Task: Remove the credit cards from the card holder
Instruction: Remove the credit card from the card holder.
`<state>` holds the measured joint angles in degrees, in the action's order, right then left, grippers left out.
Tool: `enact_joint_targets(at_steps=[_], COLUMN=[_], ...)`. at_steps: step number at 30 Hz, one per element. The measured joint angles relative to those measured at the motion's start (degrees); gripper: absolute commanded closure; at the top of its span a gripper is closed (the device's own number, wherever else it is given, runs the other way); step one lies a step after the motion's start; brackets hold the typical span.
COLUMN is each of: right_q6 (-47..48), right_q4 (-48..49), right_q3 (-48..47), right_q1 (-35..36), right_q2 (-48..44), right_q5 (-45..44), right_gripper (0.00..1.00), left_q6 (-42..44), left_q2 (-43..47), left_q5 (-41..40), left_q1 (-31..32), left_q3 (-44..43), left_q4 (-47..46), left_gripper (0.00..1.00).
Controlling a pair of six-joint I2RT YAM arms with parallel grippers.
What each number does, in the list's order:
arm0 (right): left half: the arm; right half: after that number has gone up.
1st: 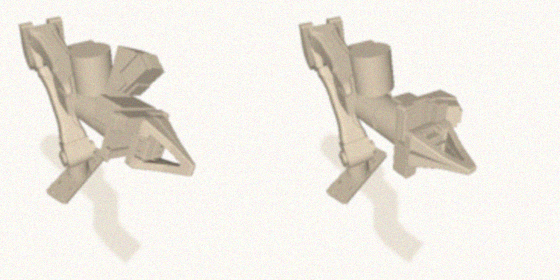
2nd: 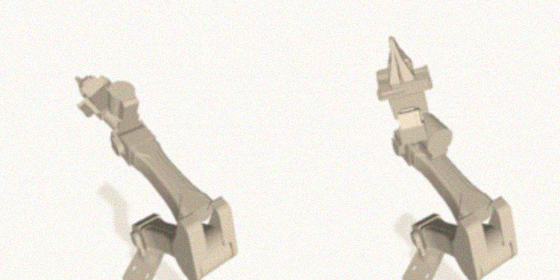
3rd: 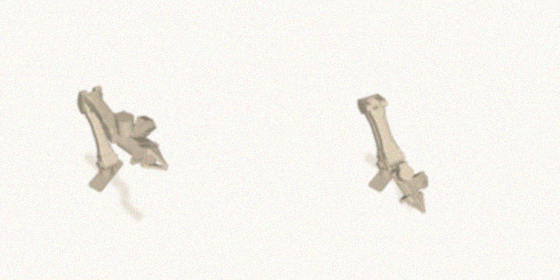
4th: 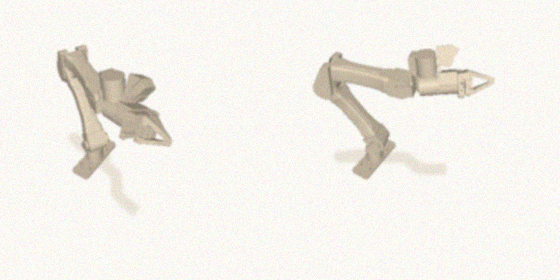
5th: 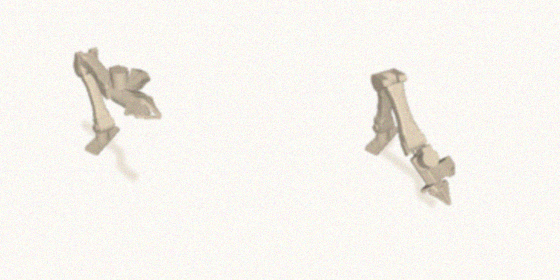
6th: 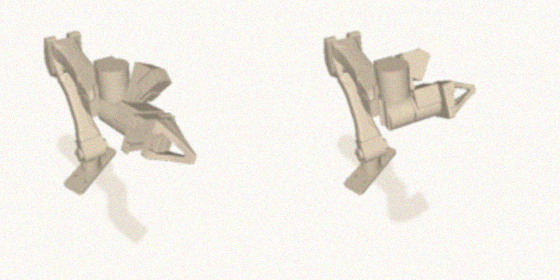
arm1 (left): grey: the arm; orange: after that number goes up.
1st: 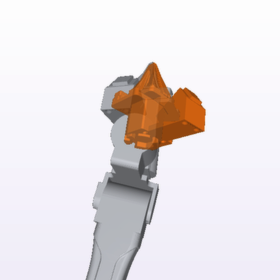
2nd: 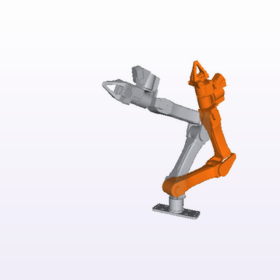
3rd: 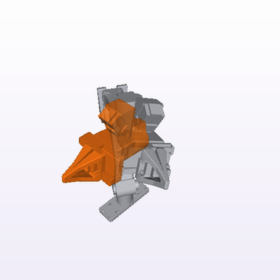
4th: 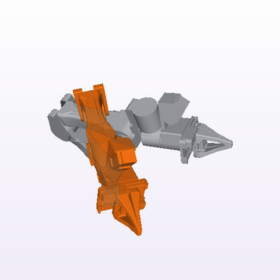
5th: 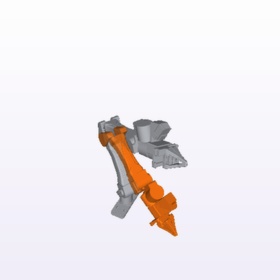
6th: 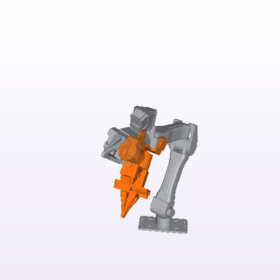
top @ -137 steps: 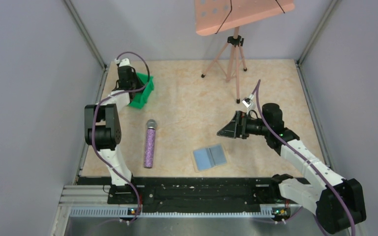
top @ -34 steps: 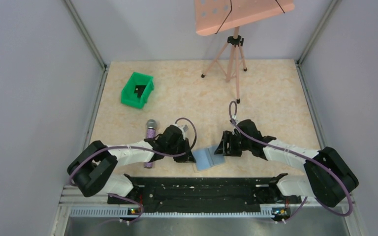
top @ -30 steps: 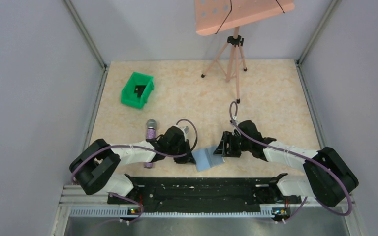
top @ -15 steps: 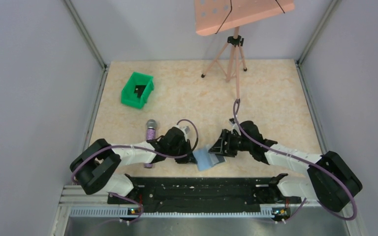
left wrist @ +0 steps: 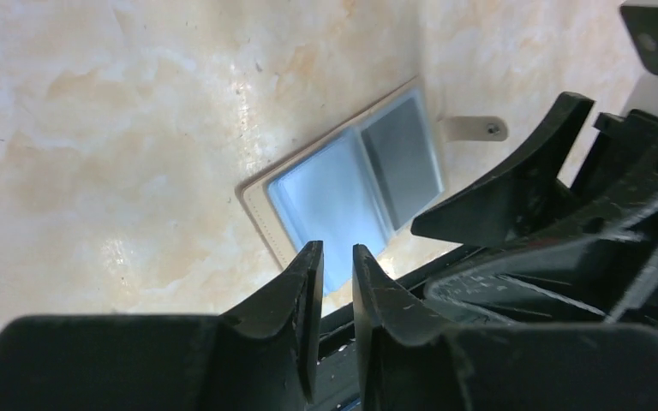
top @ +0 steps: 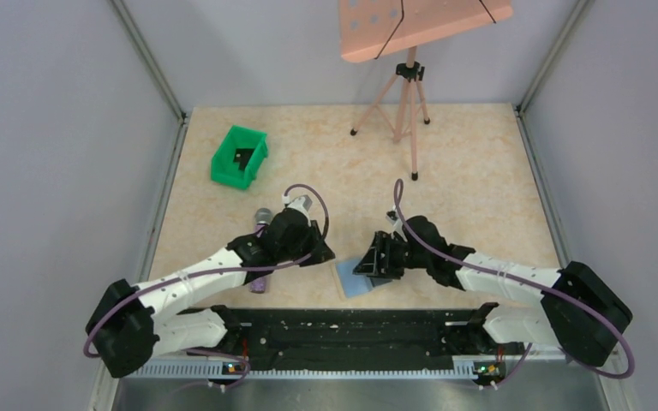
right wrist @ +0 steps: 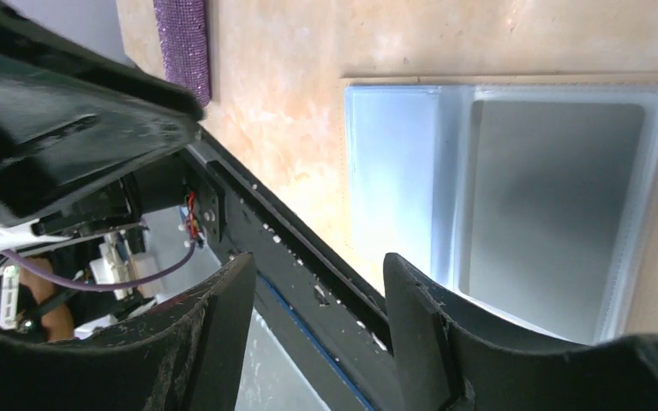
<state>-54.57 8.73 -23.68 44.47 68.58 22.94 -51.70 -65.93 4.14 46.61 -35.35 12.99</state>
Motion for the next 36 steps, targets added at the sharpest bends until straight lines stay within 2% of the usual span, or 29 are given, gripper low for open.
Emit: enact_joint_targets(at_steps=[5,8,15,25,36], right_q6=[3.8,6.9,12.5,16.4,17.1], right_q4=[-6.7,-12.3,-19.1,-20.5,-17.0], right_q3=[-3.1,-6.2,-8.6,-8.6,-7.4], right_q1=[0.0,0.0,-2.8,-7.4,-7.9], right_q2=[-2.1,-2.6,-1.9,1.3,5.0], right_q5=[-3.8,-7.1,-11.0,-11.1,-9.1], right_gripper=[0.39,0.38,0.37,0.37,0.38], left_q6=[0.2,0.2,-1.7,-2.7,-2.6], left_q2=[4.5,4.6,-3.0,-11.5,-13.5], left_q5=[-1.9,-0.5,4.7,8.3,8.5], left_q1=[-0.1,-0.1,-0.1,-0.1,-0.1], left_q3=[-1.4,-0.1,4.4,7.0,7.2], left_q4=[2.1,-0.2,-7.9,-14.7,-15.5], left_gripper=[0.74,0.76,0.81,0.83,0.85])
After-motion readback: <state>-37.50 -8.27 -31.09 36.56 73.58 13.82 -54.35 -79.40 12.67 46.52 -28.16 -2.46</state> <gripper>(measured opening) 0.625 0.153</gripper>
